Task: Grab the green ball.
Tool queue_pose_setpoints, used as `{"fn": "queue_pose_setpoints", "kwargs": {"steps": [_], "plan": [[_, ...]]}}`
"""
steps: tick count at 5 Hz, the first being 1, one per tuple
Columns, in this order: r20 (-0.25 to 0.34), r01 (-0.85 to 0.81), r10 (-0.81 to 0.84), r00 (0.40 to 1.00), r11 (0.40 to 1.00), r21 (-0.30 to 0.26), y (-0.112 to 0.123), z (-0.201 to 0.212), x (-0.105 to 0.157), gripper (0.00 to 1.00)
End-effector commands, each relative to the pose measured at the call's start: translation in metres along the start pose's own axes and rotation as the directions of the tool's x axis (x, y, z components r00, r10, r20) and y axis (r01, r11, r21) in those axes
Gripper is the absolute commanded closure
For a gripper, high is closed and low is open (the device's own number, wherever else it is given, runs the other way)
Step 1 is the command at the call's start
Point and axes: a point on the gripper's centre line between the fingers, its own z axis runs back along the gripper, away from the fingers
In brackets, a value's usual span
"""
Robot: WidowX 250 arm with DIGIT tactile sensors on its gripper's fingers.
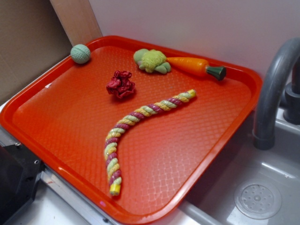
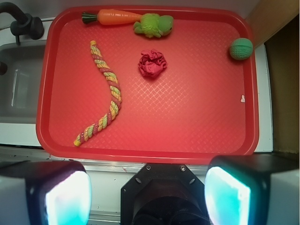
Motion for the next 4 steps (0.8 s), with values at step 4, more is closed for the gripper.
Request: {"fn": "queue_pose_setpoints", "kwargs": {"steps": [4], "plan": [[0.083, -0.671, 0.666, 0.741, 0.729, 0.137, 0.114, -0.113, 0.066, 0.0]]}}
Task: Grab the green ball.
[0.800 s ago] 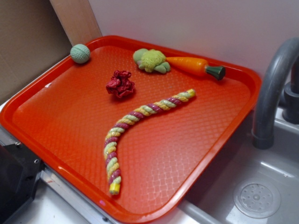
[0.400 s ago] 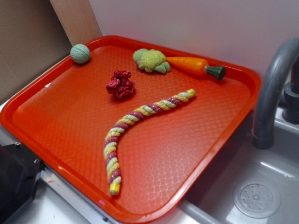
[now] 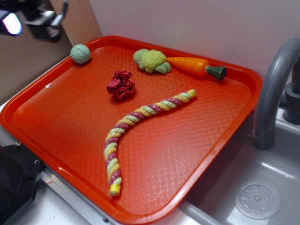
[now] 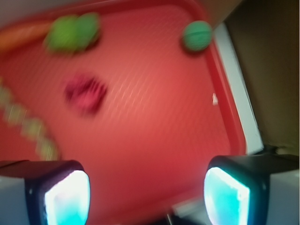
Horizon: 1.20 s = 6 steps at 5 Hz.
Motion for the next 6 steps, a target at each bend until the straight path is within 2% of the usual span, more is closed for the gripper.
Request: {"fn": "queue_pose_setpoints", "kwargs": {"steps": [1, 2, 3, 4, 5, 6], "plan": [[0.067, -0.426, 0.424, 0.903, 0.904, 0.024, 0.06, -0.046, 0.022, 0.0], [0.043, -0.447, 0.445, 0.895, 0.893, 0.06, 0.07, -0.062, 0.037, 0.0], [0.06, -0.431, 0.428, 0.902, 0.901, 0.051, 0.058, -0.068, 0.065, 0.0], [0.041, -0.405, 0.403, 0.914, 0.912, 0.059, 0.042, -0.079, 0.084, 0.0], [0.068, -0.383, 0.378, 0.923, 0.922, 0.062, 0.03, -0.081, 0.094, 0.0], [0.096, -0.355, 0.352, 0.931, 0.934, 0.024, 0.034, -0.08, 0.106, 0.0]]}}
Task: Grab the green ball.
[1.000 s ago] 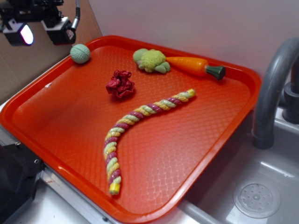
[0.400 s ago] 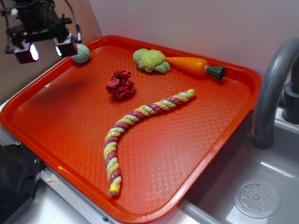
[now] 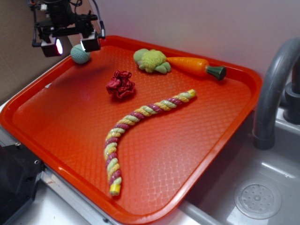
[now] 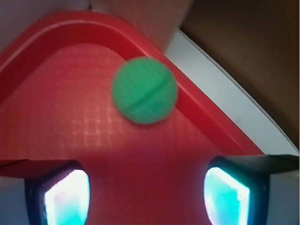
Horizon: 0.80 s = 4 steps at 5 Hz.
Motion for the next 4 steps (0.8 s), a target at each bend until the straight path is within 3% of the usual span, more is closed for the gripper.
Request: {"fn": "queue_pose_setpoints", "kwargs": {"steps": [1, 2, 3, 4], "plan": [[0.08, 0.034, -0.028, 0.996, 0.997, -0.068, 0.005, 0.009, 0.024, 0.0], [0.078, 0.153, -0.146, 0.986, 0.984, -0.096, 0.001, 0.0, 0.03, 0.0], [0.096, 0.175, -0.163, 0.982, 0.976, -0.129, 0.013, -0.008, 0.045, 0.0], [0.094, 0.17, -0.159, 0.983, 0.977, -0.126, 0.018, -0.015, 0.056, 0.0]]}}
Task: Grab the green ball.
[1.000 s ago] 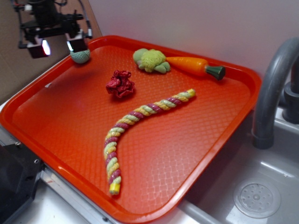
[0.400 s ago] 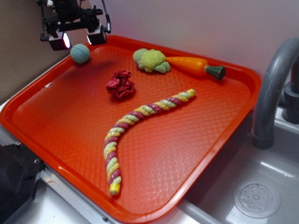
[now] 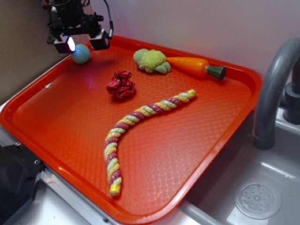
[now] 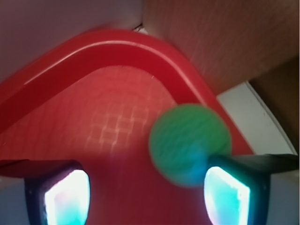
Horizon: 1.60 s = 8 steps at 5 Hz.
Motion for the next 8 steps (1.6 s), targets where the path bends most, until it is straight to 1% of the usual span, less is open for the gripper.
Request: {"fn": "queue_pose_setpoints", "kwargs": {"steps": [1, 2, 3, 4, 7, 8], "plan": [[0.06, 0.006, -0.007, 0.998, 1.0, 0.024, 0.022, 0.005, 0.019, 0.0], [0.063, 0.01, -0.012, 0.998, 0.999, 0.04, 0.028, 0.005, 0.019, 0.0], [0.09, 0.009, -0.015, 0.996, 0.998, 0.066, 0.039, 0.007, 0.02, 0.0], [0.102, 0.011, -0.019, 0.995, 0.997, 0.08, 0.042, 0.005, 0.019, 1.0], [0.109, 0.071, -0.079, 0.991, 0.995, 0.071, 0.031, 0.008, 0.014, 1.0], [0.095, 0.135, -0.137, 0.986, 0.99, 0.026, 0.025, 0.019, 0.01, 1.0]]}}
